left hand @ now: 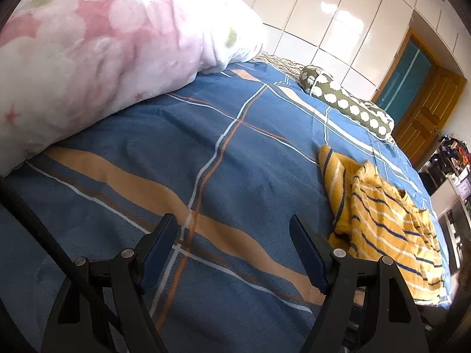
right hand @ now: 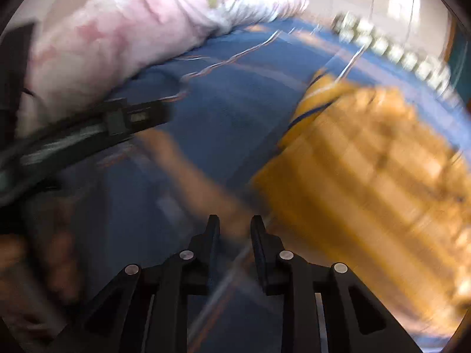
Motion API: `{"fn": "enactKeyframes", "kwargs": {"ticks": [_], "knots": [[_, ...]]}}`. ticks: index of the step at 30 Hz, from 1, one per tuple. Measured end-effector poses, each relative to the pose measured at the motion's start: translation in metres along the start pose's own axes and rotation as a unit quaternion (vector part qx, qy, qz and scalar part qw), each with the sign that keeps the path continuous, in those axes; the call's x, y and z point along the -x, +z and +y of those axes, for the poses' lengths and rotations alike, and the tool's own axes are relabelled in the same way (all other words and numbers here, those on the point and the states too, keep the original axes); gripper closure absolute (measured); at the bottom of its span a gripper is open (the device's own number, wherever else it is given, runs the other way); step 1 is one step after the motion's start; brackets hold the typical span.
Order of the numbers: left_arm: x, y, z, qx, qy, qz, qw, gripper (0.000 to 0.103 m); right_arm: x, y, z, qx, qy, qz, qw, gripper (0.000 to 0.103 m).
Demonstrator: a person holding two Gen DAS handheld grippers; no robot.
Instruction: Fold small clothes
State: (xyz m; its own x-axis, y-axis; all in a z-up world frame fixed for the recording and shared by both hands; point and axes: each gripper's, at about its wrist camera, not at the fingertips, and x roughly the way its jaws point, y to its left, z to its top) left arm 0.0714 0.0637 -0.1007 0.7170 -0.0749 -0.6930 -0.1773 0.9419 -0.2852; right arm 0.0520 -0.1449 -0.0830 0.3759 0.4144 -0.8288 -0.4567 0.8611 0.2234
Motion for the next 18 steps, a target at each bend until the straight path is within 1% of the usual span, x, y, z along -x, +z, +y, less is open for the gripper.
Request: {"fn": "enactKeyframes", "kwargs": {"ticks": [2, 3, 6, 7, 8, 9, 10, 12, 14, 16, 18], "knots": [[0.001, -0.001, -0.008, -0.011, 0.0, -0.005, 0.9999, 0.026, 0.02, -0.012, -0.009, -0.011, -0.003, -0.015, 1.0, 0.077], [0.001, -0.001, -0.013, -0.018, -0.005, -0.006, 0.9998, 0.026, 0.031, -0.019, -0.02, -0.023, -0.013, -0.021, 0.999, 0.077], [0.0, -0.004, -0.031, -0.037, -0.018, -0.006, 0.9991, 0.026, 0.058, -0.039, -0.056, -0.067, -0.049, -0.035, 0.996, 0.077], [-0.001, -0.005, -0.038, -0.046, -0.02, -0.007, 0.9987, 0.026, 0.069, -0.047, -0.073, -0.086, -0.067, -0.038, 0.993, 0.076], [-0.003, -0.007, -0.048, -0.06, -0.024, -0.006, 0.9979, 0.026, 0.081, -0.057, -0.092, -0.108, -0.089, -0.042, 0.989, 0.073], [-0.005, -0.008, -0.053, -0.067, -0.026, -0.005, 0.9974, 0.026, 0.094, -0.068, -0.113, -0.133, -0.111, -0.047, 0.984, 0.071], [-0.008, -0.01, -0.06, -0.076, -0.03, -0.003, 0.9966, 0.026, 0.102, -0.075, -0.126, -0.151, -0.122, -0.05, 0.98, 0.071], [-0.008, -0.017, -0.074, -0.094, -0.03, 0.002, 0.9951, 0.026, 0.128, -0.098, -0.168, -0.214, -0.147, -0.066, 0.963, 0.07], [-0.012, -0.021, -0.084, -0.107, -0.027, 0.007, 0.9939, 0.026, 0.148, -0.114, -0.198, -0.263, -0.156, -0.084, 0.949, 0.07], [-0.016, -0.025, -0.09, -0.111, -0.027, 0.014, 0.9933, 0.026, 0.169, -0.133, -0.226, -0.313, -0.169, -0.108, 0.928, 0.065], [-0.023, -0.03, -0.097, -0.117, -0.026, 0.028, 0.9924, 0.026, 0.183, -0.143, -0.244, -0.345, -0.173, -0.126, 0.914, 0.059]]}}
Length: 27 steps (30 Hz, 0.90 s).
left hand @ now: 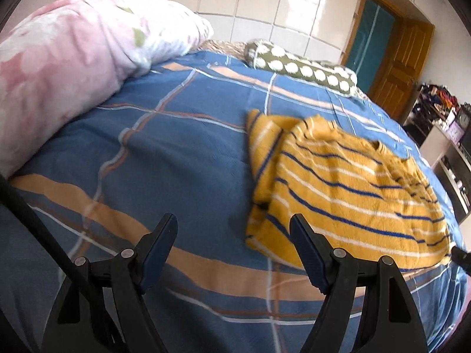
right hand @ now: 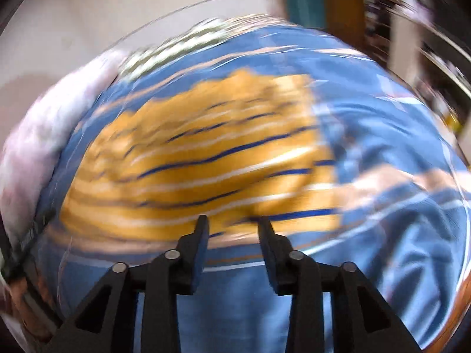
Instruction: Fold small clothes
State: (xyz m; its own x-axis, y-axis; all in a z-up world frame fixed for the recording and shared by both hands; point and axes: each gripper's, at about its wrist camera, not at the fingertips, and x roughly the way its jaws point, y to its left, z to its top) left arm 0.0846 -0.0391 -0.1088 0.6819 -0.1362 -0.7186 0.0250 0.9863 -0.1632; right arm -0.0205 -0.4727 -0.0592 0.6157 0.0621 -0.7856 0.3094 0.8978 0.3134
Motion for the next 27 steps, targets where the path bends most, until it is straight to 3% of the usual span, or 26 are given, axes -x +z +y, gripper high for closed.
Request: {"fn": "enactKeyframes", "kwargs": {"ticks": [4, 8, 14, 19, 20, 21, 22, 24, 27], "knots": [[-0.015, -0.006, -0.012, -0.023, 0.015, 0.021, 0.9994, 0.026, 0.006, 0.003, -0.04, -0.068, 0.008, -0.009, 0.998, 0.056], [-0.027, -0.009, -0.013, -0.028, 0.023, 0.042, 0.9985, 0.023, -0.002, -0.005, -0.061, -0.123, 0.057, 0.0, 0.991, 0.055], [-0.028, -0.008, -0.01, -0.023, 0.019, 0.044, 0.9986, 0.02, -0.01, -0.021, -0.063, -0.154, 0.128, 0.023, 0.98, 0.054], [-0.028, -0.009, -0.011, -0.026, 0.021, 0.043, 0.9985, 0.019, -0.024, -0.024, -0.066, -0.196, 0.127, 0.021, 0.972, 0.052], [-0.028, -0.009, -0.01, -0.026, 0.019, 0.042, 0.9986, 0.019, -0.026, -0.021, -0.066, -0.198, 0.125, 0.019, 0.972, 0.059], [-0.028, -0.009, -0.01, -0.025, 0.017, 0.042, 0.9987, 0.019, -0.027, -0.016, -0.065, -0.193, 0.125, 0.021, 0.973, 0.092], [-0.028, -0.009, -0.009, -0.023, 0.015, 0.042, 0.9987, 0.019, -0.024, -0.009, -0.065, -0.182, 0.122, 0.021, 0.976, 0.095], [-0.028, -0.01, -0.008, -0.023, 0.012, 0.042, 0.9988, 0.018, -0.002, 0.004, -0.072, -0.161, 0.089, -0.019, 0.983, 0.096], [-0.029, -0.009, -0.009, -0.026, 0.015, 0.044, 0.9986, 0.018, 0.011, 0.009, -0.078, -0.156, 0.072, -0.026, 0.985, 0.097]]}}
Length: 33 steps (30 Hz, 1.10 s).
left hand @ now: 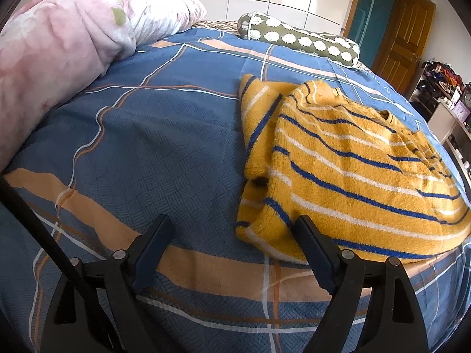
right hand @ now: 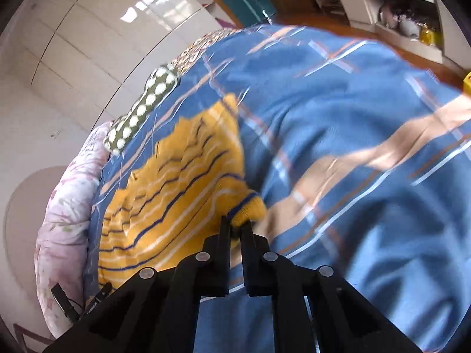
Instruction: Fold small clothes
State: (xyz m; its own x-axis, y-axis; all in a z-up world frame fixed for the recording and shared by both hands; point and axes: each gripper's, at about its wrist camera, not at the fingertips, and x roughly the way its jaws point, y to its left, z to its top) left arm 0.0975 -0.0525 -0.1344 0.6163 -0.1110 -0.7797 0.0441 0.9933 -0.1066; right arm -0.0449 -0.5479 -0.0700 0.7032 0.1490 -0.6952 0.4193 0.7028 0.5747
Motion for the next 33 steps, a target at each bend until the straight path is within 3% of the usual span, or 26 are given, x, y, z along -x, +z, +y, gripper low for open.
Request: {"fn": "enactKeyframes", "kwargs": {"ticks": [2, 5, 8, 9, 15, 24, 33], "knots": [[0.0, 0.0, -0.001, -0.002, 0.002, 0.0, 1.0, 0.018, 0.009, -0.003, 0.004, 0.023, -0.01, -0.012, 1.0, 0.095], [0.0, 0.0, -0.001, 0.0, 0.0, -0.001, 1.0, 0.018, 0.013, -0.01, 0.003, 0.007, 0.027, 0.001, 1.0, 0.092], [0.0, 0.0, -0.001, 0.0, 0.0, -0.002, 1.0, 0.018, 0.008, -0.019, 0.006, -0.002, 0.062, 0.012, 0.998, 0.06], [0.001, 0.0, -0.001, 0.0, 0.0, -0.002, 1.0, 0.018, 0.005, -0.022, 0.008, -0.004, 0.072, 0.017, 0.997, 0.056], [0.006, 0.0, 0.001, 0.003, -0.007, -0.011, 0.9999, 0.018, -0.019, -0.038, 0.012, -0.02, 0.074, 0.048, 0.996, 0.053], [0.013, -0.003, -0.009, -0.026, 0.001, -0.024, 0.9994, 0.018, -0.046, -0.027, 0.007, -0.045, 0.071, 0.039, 0.996, 0.05], [0.011, -0.004, -0.008, -0.019, 0.0, -0.018, 0.9996, 0.018, -0.064, -0.023, 0.02, -0.039, 0.07, 0.038, 0.996, 0.049]]}}
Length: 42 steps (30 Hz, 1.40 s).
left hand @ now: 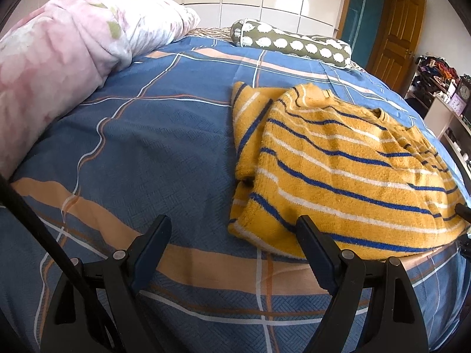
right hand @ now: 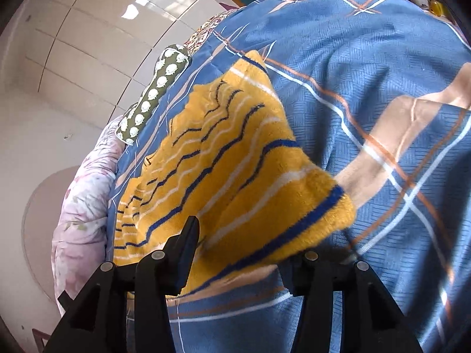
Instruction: Fold small clothes
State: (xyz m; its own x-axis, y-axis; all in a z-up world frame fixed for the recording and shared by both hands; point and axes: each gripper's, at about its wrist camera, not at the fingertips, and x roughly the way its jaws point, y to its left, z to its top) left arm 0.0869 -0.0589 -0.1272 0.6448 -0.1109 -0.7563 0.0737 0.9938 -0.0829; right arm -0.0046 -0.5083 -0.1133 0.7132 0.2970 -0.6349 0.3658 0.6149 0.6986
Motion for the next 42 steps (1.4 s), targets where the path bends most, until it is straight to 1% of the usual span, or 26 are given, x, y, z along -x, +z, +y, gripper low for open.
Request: {"fn": "enactKeyframes", "kwargs": {"ticks": [14, 16, 19, 20, 21, 23, 25, 27, 28, 30, 31, 33, 35, 36, 37, 39, 41, 42], "knots": [[-0.005, 0.001, 0.003, 0.0, -0.003, 0.007, 1.0, 0.018, -0.002, 0.0, -0.003, -0.002, 0.002, 0.0, 1.0, 0.05], [-0.004, 0.001, 0.003, 0.001, -0.007, 0.003, 1.0, 0.018, -0.001, 0.002, -0.005, -0.009, 0.004, 0.001, 1.0, 0.05], [0.006, 0.0, 0.004, 0.006, -0.02, -0.014, 0.9997, 0.018, -0.002, 0.005, -0.009, -0.028, 0.008, 0.002, 1.0, 0.05], [0.012, 0.001, 0.005, 0.008, -0.025, -0.023, 0.9994, 0.018, -0.002, 0.007, -0.01, -0.034, 0.005, 0.002, 0.999, 0.055], [0.016, 0.0, 0.006, 0.008, -0.027, -0.028, 0.9992, 0.018, -0.001, 0.008, -0.01, -0.036, 0.0, 0.002, 0.999, 0.071], [0.024, 0.0, 0.013, 0.011, -0.026, -0.043, 0.9987, 0.018, 0.0, 0.013, -0.008, -0.038, -0.009, 0.007, 0.999, 0.089], [0.029, 0.0, 0.022, 0.021, -0.023, -0.05, 0.9983, 0.018, 0.007, 0.014, 0.003, -0.028, -0.031, -0.002, 0.999, 0.092], [0.033, 0.001, 0.042, 0.048, -0.019, -0.055, 0.9971, 0.018, 0.015, 0.013, 0.031, 0.017, -0.066, -0.018, 0.997, 0.093], [0.034, 0.002, 0.053, 0.062, -0.016, -0.056, 0.9963, 0.018, 0.019, 0.012, 0.055, 0.059, -0.093, -0.03, 0.993, 0.093], [0.037, 0.004, 0.083, 0.109, 0.001, -0.064, 0.992, 0.018, 0.018, 0.009, 0.097, 0.123, -0.115, -0.044, 0.985, 0.093], [0.038, 0.004, 0.094, 0.123, 0.012, -0.068, 0.99, 0.018, 0.016, 0.008, 0.112, 0.145, -0.119, -0.046, 0.981, 0.093], [0.041, 0.006, 0.125, 0.164, 0.04, -0.08, 0.9824, 0.018, 0.006, -0.001, 0.159, 0.209, -0.121, -0.049, 0.969, 0.094], [0.046, 0.005, 0.157, 0.209, 0.058, -0.088, 0.9723, 0.018, -0.013, -0.02, 0.214, 0.276, -0.099, -0.039, 0.955, 0.094], [0.052, 0.004, 0.165, 0.222, 0.062, -0.089, 0.969, 0.018, -0.027, -0.036, 0.241, 0.309, -0.08, -0.026, 0.947, 0.094], [0.058, 0.003, 0.178, 0.244, 0.068, -0.09, 0.9632, 0.018, -0.036, -0.047, 0.255, 0.328, -0.069, -0.015, 0.942, 0.094], [0.066, -0.001, 0.196, 0.273, 0.073, -0.091, 0.9548, 0.018, -0.071, -0.087, 0.293, 0.38, -0.025, 0.035, 0.924, 0.094], [0.07, -0.006, 0.211, 0.296, 0.074, -0.09, 0.9479, 0.018, -0.104, -0.12, 0.308, 0.408, -0.001, 0.088, 0.909, 0.094], [0.07, -0.008, 0.214, 0.301, 0.075, -0.09, 0.9466, 0.018, -0.125, -0.139, 0.31, 0.42, 0.004, 0.122, 0.899, 0.094]]}}
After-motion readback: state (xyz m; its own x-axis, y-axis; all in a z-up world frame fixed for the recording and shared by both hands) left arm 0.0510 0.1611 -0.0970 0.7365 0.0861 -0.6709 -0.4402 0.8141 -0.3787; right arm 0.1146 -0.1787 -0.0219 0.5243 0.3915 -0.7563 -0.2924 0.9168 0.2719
